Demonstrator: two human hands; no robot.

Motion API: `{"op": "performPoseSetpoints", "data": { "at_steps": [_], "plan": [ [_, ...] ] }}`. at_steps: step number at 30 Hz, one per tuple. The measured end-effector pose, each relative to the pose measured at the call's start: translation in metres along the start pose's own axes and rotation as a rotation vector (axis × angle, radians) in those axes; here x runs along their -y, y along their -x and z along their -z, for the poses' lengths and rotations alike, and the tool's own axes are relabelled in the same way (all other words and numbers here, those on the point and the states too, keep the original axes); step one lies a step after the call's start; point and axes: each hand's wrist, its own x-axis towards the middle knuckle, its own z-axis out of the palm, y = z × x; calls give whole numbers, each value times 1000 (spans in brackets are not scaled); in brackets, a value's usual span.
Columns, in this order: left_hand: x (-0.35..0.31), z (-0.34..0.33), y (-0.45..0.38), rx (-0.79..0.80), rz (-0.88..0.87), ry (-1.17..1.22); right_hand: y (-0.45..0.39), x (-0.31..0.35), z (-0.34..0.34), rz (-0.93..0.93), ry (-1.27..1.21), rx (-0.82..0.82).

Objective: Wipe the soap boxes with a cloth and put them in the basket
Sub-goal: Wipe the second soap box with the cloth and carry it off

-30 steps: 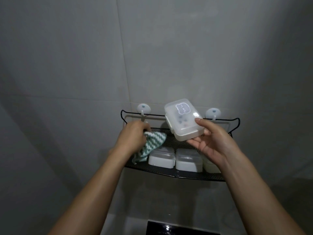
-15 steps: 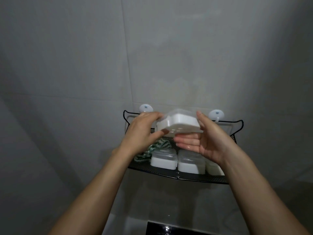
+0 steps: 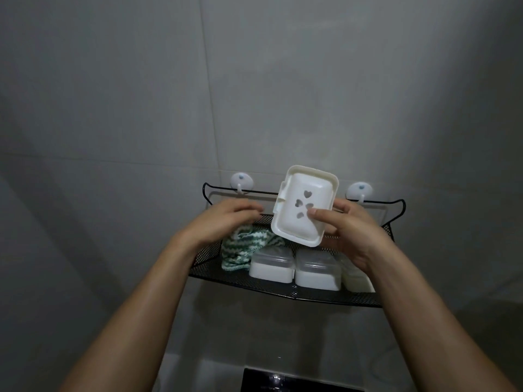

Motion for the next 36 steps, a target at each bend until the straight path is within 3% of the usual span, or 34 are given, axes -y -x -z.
{"op": "performPoseSetpoints", "data": {
  "at_steps": [3, 4, 11, 15, 20, 23, 26, 30, 36],
  "plan": [
    [15, -2, -7, 137, 133, -590, -1, 0, 4, 1, -6, -25],
    [18, -9, -8, 188, 167, -691, 0, 0, 3, 6, 0, -27],
    [35, -28, -21, 257, 254, -787, -2, -3, 2, 25, 39, -11],
    [25, -13, -14, -62, 184, -646, -5, -3, 6, 27, 29, -13],
    [-21, 1, 7, -575, -84, -404, -9, -4, 7, 54, 49, -32],
    [-57, -6, 16, -781, -234, -333, -10, -5, 0, 82, 64, -16],
    [-81, -24, 18, -784, -314, -489, -10, -4, -10, 109, 46, 11],
    [-85, -48, 11, -684, -267, -823, -10, -4, -18, 108, -27, 67],
    [-79, -46, 2, -619, -190, -773, -6, -5, -14, 103, -70, 164]
  ]
}}
